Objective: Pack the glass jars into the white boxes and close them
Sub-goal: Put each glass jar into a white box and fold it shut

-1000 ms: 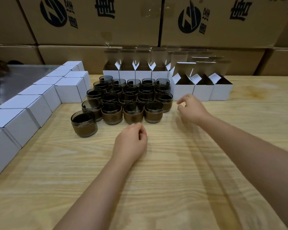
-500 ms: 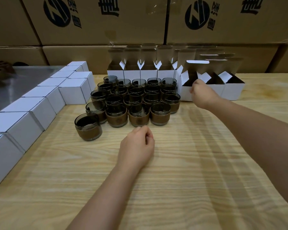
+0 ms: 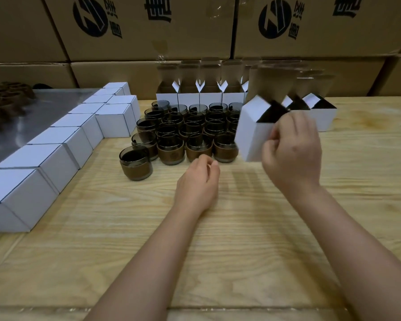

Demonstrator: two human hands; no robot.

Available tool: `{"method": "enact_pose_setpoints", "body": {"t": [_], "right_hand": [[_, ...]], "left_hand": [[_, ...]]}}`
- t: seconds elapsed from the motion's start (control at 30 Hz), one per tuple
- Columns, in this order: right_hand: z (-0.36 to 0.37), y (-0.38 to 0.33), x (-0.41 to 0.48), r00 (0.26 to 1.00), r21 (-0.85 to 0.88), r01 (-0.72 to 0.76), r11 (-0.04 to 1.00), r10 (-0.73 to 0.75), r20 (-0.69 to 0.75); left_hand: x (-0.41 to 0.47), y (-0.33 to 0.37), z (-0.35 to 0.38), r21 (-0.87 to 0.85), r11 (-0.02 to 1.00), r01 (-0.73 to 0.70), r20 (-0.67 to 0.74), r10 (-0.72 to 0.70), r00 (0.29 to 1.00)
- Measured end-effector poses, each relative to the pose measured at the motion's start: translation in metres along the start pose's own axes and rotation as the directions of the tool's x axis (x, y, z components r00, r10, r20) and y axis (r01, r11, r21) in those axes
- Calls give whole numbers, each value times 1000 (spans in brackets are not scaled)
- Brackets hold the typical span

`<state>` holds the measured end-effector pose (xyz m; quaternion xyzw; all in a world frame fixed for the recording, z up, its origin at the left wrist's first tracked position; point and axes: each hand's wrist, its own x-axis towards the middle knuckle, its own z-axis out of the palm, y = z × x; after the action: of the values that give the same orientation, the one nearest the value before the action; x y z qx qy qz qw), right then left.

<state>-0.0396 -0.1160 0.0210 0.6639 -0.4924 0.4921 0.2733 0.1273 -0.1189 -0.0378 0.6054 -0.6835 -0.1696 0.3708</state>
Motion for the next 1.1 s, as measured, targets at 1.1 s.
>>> {"method": "enact_pose_setpoints", "body": {"t": [1.1], "right_hand": [[2, -4, -43, 954, 293, -277, 915, 226, 196]], "left_hand": [[-5, -6, -4, -391, 902, -184, 51, 220, 974]]}}
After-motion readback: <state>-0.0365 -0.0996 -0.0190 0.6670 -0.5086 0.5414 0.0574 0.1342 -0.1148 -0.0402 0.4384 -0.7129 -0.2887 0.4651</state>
